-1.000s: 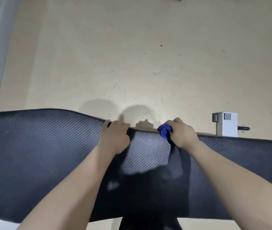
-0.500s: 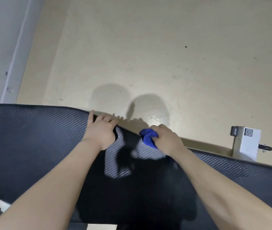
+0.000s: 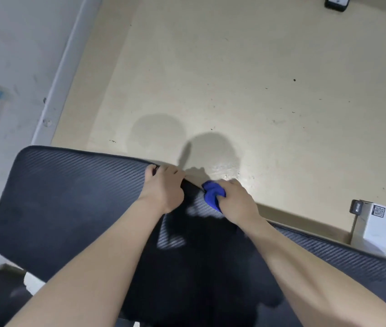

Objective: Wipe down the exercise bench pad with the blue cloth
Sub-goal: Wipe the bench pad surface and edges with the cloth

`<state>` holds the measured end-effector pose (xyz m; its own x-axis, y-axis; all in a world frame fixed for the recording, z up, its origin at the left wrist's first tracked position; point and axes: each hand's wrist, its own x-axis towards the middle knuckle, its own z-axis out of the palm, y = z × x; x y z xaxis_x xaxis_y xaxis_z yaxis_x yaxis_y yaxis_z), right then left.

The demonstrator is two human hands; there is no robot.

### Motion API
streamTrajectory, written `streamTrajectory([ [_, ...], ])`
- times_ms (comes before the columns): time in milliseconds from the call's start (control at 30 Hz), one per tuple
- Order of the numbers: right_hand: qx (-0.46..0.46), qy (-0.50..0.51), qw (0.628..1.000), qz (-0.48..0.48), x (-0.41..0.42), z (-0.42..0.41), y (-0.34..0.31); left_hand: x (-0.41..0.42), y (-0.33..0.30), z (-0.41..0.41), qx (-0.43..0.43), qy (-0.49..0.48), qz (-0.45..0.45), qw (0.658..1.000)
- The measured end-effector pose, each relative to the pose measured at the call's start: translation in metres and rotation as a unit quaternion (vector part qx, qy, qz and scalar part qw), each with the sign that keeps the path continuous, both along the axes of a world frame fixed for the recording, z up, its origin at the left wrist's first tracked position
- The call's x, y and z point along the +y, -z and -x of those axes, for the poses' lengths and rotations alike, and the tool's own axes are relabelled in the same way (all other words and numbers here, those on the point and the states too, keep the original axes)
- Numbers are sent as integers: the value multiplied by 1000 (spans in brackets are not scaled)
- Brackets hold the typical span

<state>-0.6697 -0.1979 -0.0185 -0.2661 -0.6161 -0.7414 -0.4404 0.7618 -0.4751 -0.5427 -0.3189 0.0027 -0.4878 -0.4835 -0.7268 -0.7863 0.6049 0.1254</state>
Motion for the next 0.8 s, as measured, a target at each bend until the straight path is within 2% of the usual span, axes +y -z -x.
streamTrajectory([
  [133,74,6,994,-82,-17,-10,1,-32,2,-17,-1,-16,8,1000],
  [333,58,-13,998,26,-120,-81,7,-79,12,-66,9,-13,21,1000],
  [433,53,-19,997,51,-130,-90,6,-103,11,-89,15,-21,15,1000],
  [500,41,11,998,49,-121,-83,7,-113,9,-105,15,-19,19,1000],
  [600,69,84,994,-17,-128,-82,6,-123,9,-128,42,-21,22,999],
  [667,109,53,991,-50,-155,-100,5,-124,12,-137,73,-21,18,997],
  [800,99,-74,992,40,-202,-152,5,-125,19,-146,153,-76,38,985],
])
